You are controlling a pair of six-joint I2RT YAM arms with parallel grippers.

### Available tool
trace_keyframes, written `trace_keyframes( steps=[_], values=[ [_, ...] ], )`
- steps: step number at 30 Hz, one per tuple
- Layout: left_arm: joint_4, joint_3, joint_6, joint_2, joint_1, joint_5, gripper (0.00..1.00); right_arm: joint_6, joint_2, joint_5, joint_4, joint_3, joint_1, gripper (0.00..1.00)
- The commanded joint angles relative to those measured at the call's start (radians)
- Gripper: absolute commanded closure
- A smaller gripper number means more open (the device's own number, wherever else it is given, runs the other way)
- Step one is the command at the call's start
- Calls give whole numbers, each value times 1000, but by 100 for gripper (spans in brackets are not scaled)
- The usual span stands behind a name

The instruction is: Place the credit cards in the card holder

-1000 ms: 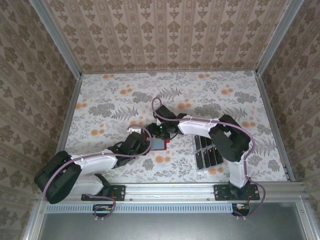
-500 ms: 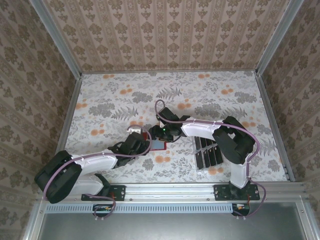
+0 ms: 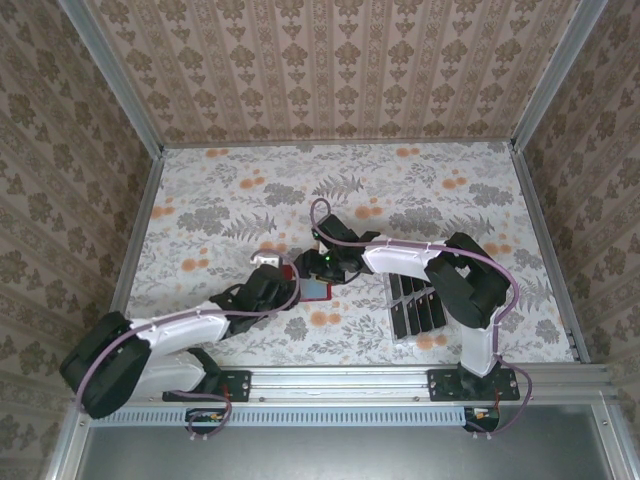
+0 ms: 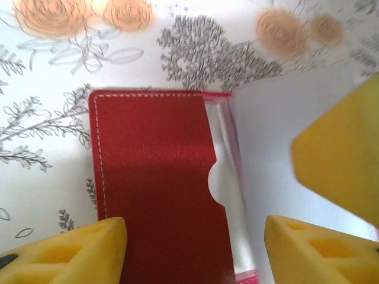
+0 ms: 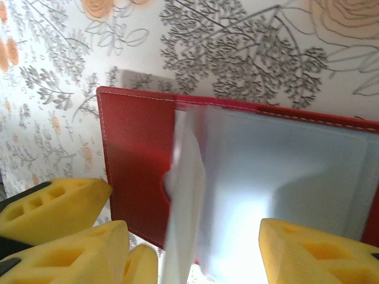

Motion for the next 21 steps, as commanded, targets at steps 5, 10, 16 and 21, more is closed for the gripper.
trace_keyframes(
  steps=[5, 10, 16, 21],
  values=[
    [-180, -18, -82, -242, 18, -73, 27, 19, 72, -28, -13, 127, 32, 38],
    [-226, -27, -113, -315, 40, -70, 21, 27, 154, -28, -35, 214, 52, 38],
    [-243, -24, -118, -308, 48, -62, 16, 49, 246, -21, -39, 274, 67, 38],
    [-241, -25, -114, -311, 51, -49, 8, 62, 266, -11, -39, 266, 69, 38]
  ],
)
